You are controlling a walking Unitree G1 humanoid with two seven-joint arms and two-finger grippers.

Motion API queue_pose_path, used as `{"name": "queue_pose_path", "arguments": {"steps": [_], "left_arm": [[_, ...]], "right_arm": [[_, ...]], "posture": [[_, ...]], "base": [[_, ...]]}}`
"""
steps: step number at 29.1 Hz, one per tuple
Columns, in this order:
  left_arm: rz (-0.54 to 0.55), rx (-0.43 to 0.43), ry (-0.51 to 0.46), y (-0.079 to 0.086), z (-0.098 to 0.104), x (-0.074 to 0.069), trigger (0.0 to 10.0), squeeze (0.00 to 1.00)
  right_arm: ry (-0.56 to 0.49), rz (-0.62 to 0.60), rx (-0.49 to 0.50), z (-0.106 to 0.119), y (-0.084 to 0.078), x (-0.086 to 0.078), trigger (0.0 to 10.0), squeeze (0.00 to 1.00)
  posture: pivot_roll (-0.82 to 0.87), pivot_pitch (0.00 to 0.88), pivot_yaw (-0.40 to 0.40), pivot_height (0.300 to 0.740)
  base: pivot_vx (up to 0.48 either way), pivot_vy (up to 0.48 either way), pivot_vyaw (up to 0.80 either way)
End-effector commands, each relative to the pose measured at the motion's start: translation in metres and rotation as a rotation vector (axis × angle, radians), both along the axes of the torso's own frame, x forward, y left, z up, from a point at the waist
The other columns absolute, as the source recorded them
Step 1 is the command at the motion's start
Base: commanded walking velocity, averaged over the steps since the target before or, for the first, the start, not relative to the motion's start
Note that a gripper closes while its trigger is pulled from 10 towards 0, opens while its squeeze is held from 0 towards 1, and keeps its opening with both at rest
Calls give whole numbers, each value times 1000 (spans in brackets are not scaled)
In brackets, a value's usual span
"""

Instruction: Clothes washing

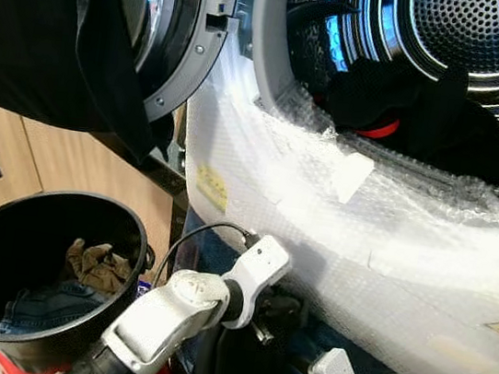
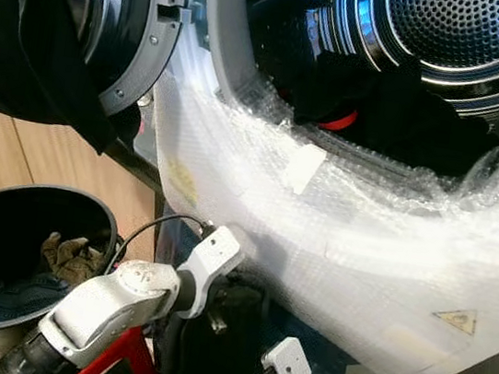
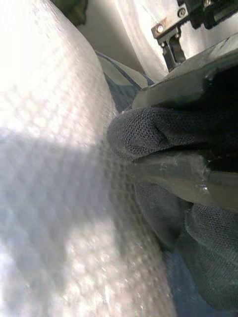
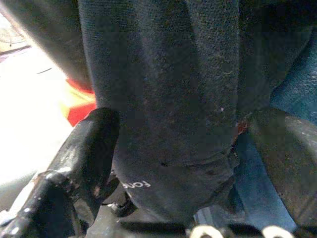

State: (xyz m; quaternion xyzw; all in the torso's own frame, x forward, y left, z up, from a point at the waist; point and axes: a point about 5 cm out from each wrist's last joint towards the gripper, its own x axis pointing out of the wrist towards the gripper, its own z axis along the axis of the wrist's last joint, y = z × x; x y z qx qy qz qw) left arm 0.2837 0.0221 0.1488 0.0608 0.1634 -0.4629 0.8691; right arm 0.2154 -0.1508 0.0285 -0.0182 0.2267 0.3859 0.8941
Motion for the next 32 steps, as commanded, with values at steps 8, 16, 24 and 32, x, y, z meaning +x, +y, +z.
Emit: {"name": "queue_pose_path", "arguments": {"steps": [8,16,24,32], "left_arm": [[-39,-63,-22,-10,16,-2,0,0],[-115,-57,-60,-25,25,-7,0,0],[-140,-116,-51,-28,35,-11,0,0],[-123,-86,-55,-19,34,-8,0,0]], "right_arm": [[-21,-78,30,4,8,6,10000,0],[-83,-121,109,20,26,17,10000,0],[-93,-109,89,19,27,19,10000,0],[-105,-179,137,22,26,29,10000,0]], "posture": [[64,0,-87,740],[66,0,-90,740],[72,0,-95,740],[83,0,-94,740]], "base": [[0,0,0],[0,0,0],[0,0,0],[0,0,0]]}}
